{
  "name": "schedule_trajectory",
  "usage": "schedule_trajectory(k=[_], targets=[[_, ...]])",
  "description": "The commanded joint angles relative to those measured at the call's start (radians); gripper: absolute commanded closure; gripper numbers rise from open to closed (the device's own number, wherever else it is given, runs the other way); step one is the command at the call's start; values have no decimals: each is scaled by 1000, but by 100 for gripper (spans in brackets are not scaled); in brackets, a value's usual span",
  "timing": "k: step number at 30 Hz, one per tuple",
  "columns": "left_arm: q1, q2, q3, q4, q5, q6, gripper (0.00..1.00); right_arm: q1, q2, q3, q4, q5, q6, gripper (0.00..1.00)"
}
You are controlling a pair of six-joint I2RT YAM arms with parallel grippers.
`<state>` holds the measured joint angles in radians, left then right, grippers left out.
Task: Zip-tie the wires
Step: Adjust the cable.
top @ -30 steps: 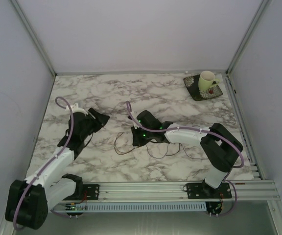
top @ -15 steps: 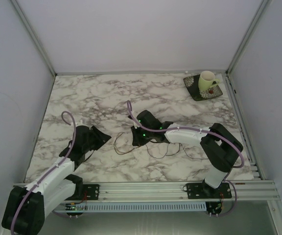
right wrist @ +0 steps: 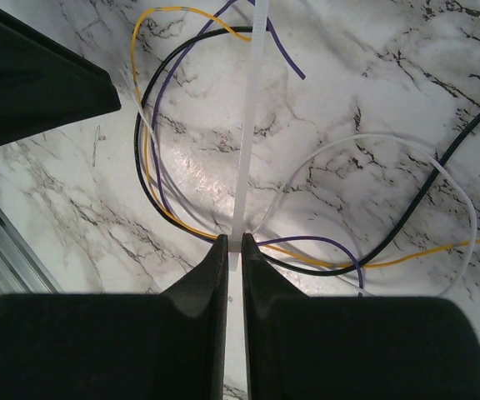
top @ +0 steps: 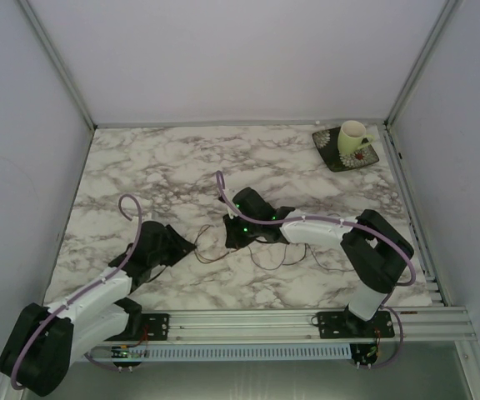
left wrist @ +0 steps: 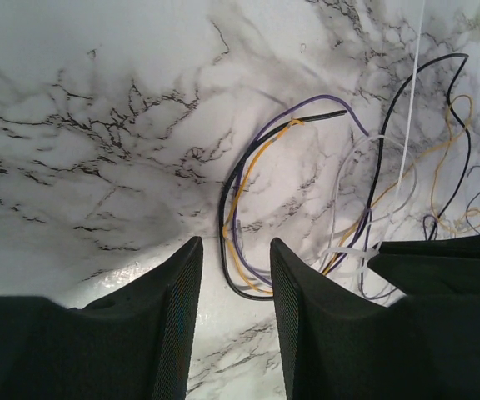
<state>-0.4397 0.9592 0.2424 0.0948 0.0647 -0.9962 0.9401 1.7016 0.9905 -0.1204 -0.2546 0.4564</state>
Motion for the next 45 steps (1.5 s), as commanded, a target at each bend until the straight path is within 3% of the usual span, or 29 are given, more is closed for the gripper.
schedule_trajectory(k=[1, 16, 31, 45], targets=[[-5, 6, -3, -7, -34, -8, 61, 0, -34, 22, 16, 14, 5, 100], [-14, 104, 44, 65, -54, 10, 65, 0, -37, 14, 10, 21, 4, 100], [-17, 128, 52, 67, -56, 21, 81, 0, -24, 19, -2, 24, -4, 100], [-17, 113, 112, -10, -78, 58, 77, 0, -12, 28, -8, 24, -13, 100]])
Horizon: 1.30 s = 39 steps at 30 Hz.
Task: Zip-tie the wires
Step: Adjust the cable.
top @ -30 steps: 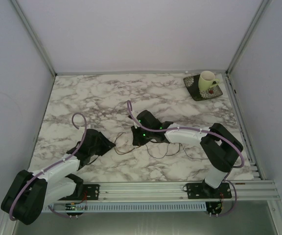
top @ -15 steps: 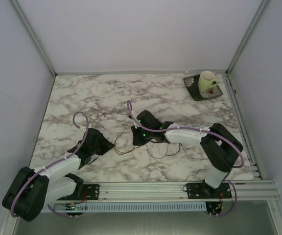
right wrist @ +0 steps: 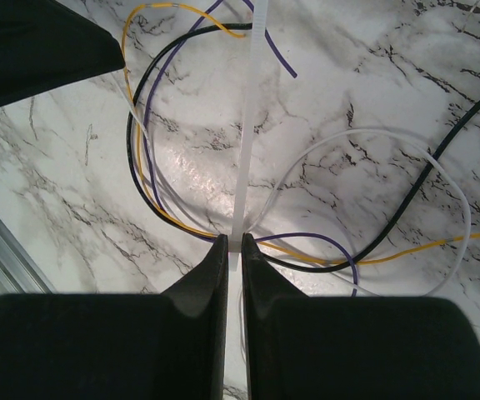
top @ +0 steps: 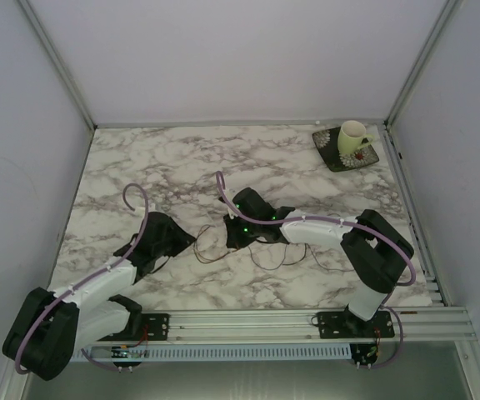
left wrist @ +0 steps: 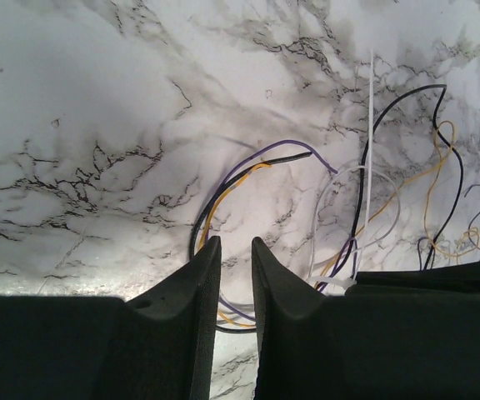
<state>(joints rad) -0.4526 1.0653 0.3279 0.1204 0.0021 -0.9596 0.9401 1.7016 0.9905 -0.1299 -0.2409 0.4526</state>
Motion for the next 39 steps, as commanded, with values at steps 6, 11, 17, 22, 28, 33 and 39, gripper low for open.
schedule_trajectory(k=[6, 11, 17, 22, 28, 33, 39], targets=[[-5, 21, 3, -27, -17, 17, 76, 0, -19, 25, -2, 13, -9, 100], [-5, 28, 4, -46, -10, 25, 73, 0, -19, 26, -3, 14, -10, 100], [-5, 24, 3, -55, -6, 29, 72, -1, -16, 27, -4, 15, -11, 100], [-5, 47, 8, -46, 6, 35, 72, 0, -13, 30, -5, 15, -12, 100], [-4, 59, 11, -35, 3, 36, 72, 0, -14, 31, -6, 14, -14, 100], [-5, 66, 10, -22, 7, 35, 75, -1, -14, 32, -8, 14, -14, 100], [-6, 67, 13, -13, 14, 30, 80, -1, -13, 31, -13, 14, -15, 100]])
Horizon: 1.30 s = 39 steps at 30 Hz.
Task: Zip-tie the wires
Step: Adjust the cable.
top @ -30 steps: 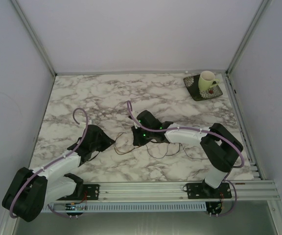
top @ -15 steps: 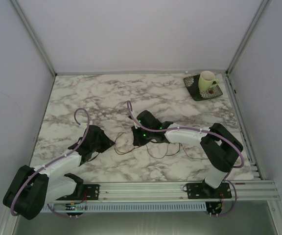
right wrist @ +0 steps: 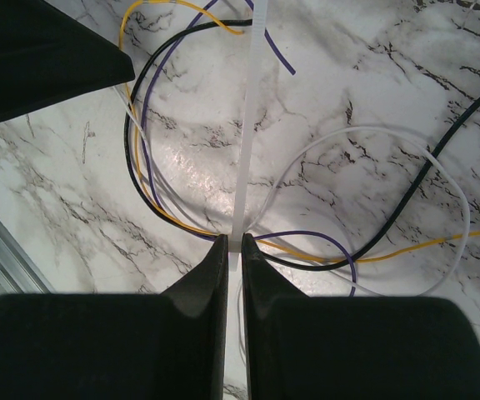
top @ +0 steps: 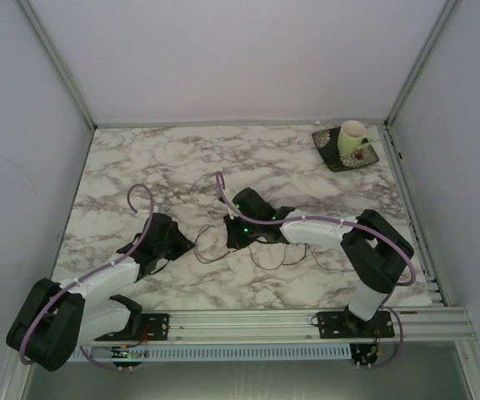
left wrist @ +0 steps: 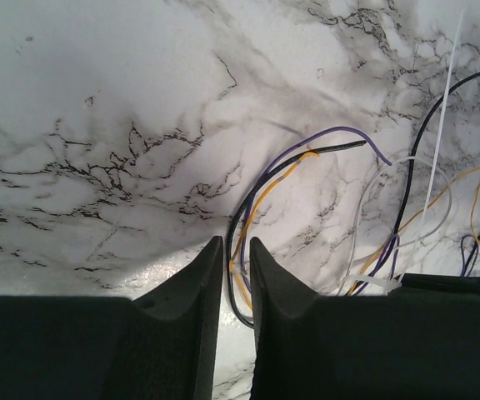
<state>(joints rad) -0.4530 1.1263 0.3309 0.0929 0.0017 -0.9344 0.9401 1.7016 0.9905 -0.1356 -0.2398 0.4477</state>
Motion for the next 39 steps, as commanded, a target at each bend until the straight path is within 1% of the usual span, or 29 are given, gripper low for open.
schedule_trajectory(k=[1, 8, 9, 10, 11, 15, 21, 27, 33, 39], targets=[[-6, 4, 11, 15, 15, 5, 81, 0, -13, 32, -8, 14, -10, 100], [-6, 1, 13, 13, 20, 3, 90, 0, -10, 30, -12, 14, -12, 100], [-6, -2, 13, 13, 21, 0, 92, -1, -11, 30, -11, 16, -12, 100], [-6, -6, 11, 13, 21, -2, 99, 0, -10, 31, -13, 15, -12, 100], [-5, -10, 10, 13, 22, -5, 100, 0, -9, 30, -13, 16, -11, 100], [-4, -41, 14, 0, 25, -17, 100, 0, -9, 25, -18, 22, -8, 100], [21, -89, 71, -66, -2, 7, 100, -1, -11, 23, -57, 48, -16, 100], [39, -64, 107, -71, 58, 25, 100, 1, -7, 28, -70, 60, -21, 100], [39, -45, 31, -17, 52, 0, 100, 2, -5, 36, -70, 58, -21, 100], [74, -113, 4, -69, -8, 22, 100, 1, -8, 30, -79, 64, -23, 100]])
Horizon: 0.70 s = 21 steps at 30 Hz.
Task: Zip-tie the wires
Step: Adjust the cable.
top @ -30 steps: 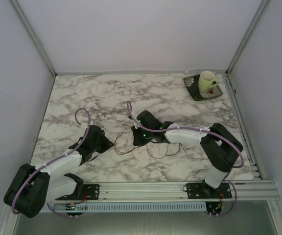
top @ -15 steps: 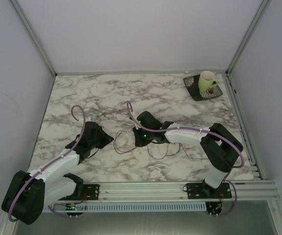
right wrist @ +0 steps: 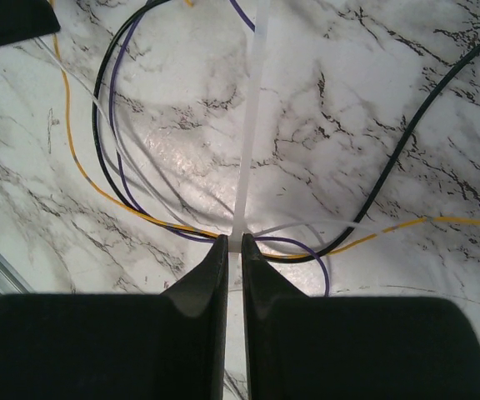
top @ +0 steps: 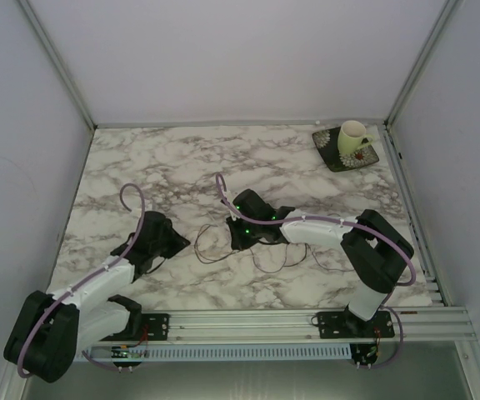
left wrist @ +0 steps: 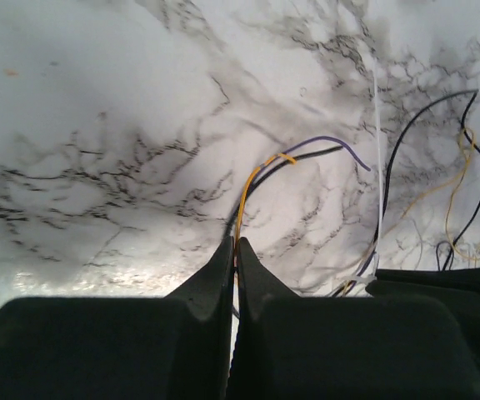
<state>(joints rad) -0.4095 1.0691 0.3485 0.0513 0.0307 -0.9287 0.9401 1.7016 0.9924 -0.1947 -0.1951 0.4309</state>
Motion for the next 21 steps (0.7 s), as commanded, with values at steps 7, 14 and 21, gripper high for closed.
schedule_trajectory(k=[7, 14, 21], targets=[[48, -29, 29, -62, 24, 69, 44, 0, 4, 50, -18, 13, -13, 100], [49, -45, 82, -110, 38, 93, 35, 1, 7, 53, -19, 11, -15, 100], [43, -24, 56, -40, 136, 58, 53, 1, 7, 54, -18, 12, -18, 100]])
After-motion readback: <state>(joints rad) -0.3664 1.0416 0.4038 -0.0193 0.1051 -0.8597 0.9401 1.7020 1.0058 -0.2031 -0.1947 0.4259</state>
